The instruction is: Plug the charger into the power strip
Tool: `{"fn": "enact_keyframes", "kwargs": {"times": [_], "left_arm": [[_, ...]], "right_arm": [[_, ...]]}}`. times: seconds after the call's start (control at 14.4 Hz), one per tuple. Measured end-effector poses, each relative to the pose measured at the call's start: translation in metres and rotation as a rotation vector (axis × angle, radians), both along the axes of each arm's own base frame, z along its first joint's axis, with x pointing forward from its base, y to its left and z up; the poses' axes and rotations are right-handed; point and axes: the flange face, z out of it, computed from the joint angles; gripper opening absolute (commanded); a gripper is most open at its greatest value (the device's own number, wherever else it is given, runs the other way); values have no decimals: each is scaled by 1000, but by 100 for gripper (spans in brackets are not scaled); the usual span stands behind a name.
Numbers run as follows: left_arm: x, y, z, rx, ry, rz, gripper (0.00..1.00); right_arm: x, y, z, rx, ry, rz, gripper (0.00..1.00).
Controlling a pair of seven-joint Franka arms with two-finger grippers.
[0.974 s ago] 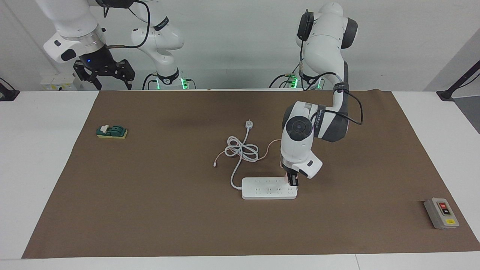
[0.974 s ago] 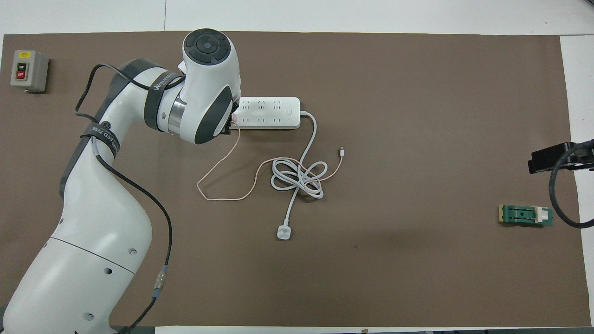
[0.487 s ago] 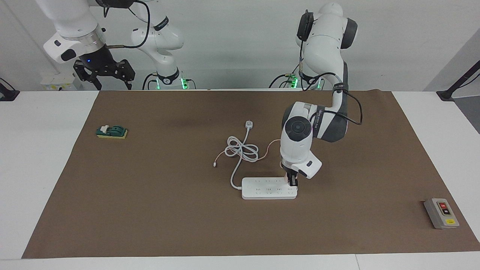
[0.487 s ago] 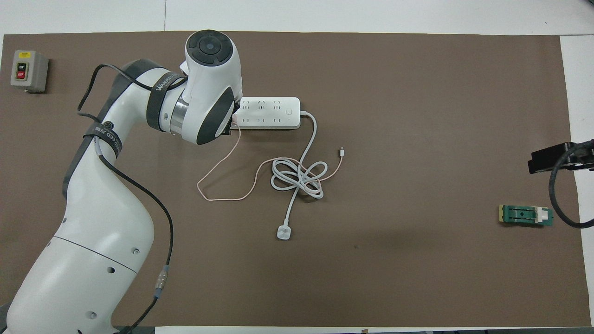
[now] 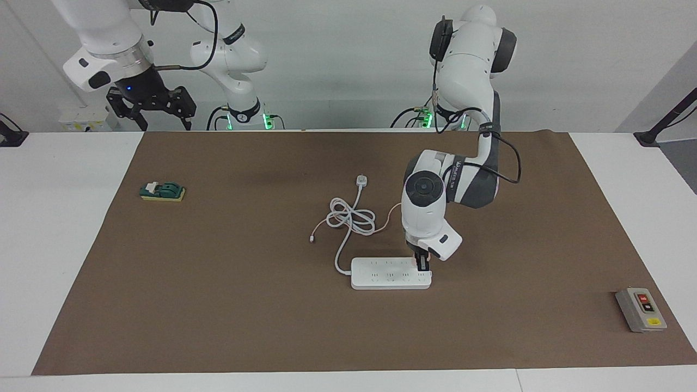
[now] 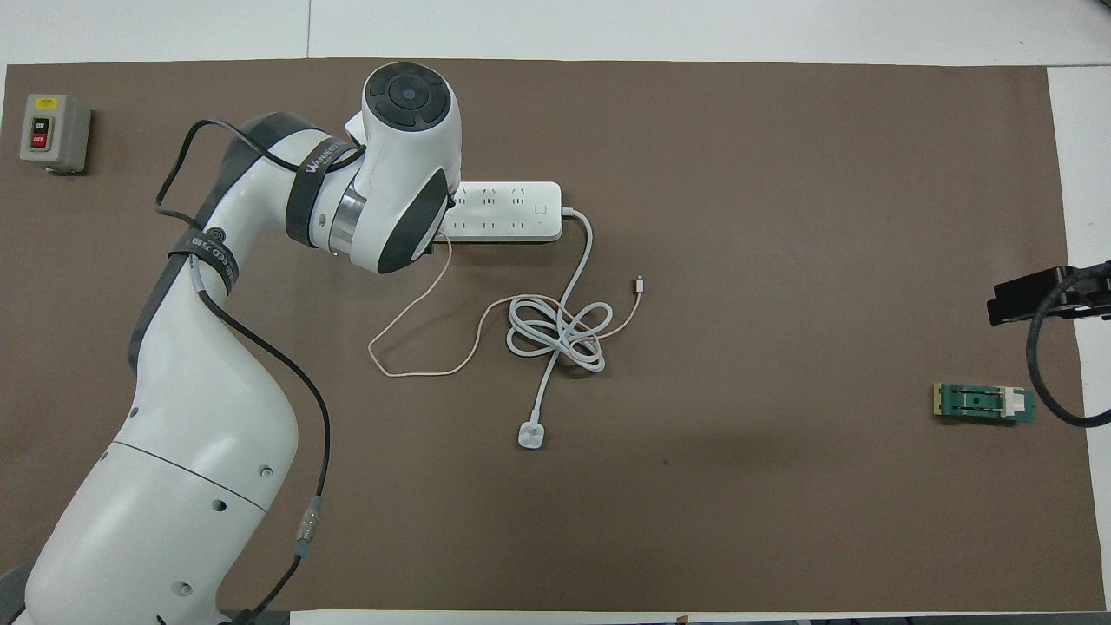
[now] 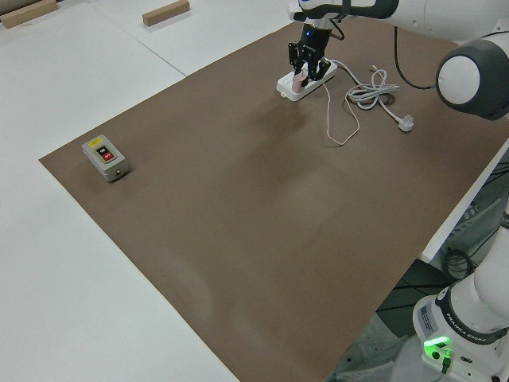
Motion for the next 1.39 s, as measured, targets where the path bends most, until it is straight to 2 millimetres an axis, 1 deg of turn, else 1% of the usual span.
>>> {"fn": "enact_keyframes", "kwargs": {"times": [0.49,0.56,0.63,0.7,0.77,0.9,0.97,1.04,1.11,1.25,1.39], "left_arm": [[-1,-2,0,12,-5,-6,0],[-1,-2,0,11,-5,-5,18],[-1,-1,0,10,-5,-4,66],[0,-1,0,8,-4,-2,80],[0,-2,-2,-3,-4,0,100],[1,-7,-11,-24,-6,3,100],[3,-7,-9,-37,-11,10,100],[6,-4,-2,-49,-20,19,100],[10,1,9,-60,-35,28,100],[13,11,38,-74,-48,25,100],[13,24,75,-83,-50,-6,100]], "right_arm": [[0,0,0,0,0,0,100],[0,0,0,0,0,0,100],[0,0,0,0,0,0,100],[0,0,0,0,0,0,100],[0,0,0,0,0,0,100],[0,0,0,0,0,0,100],[0,0,0,0,0,0,100],[0,0,0,0,0,0,100],[0,0,0,0,0,0,100],[0,0,0,0,0,0,100],[0,0,0,0,0,0,100]]}}
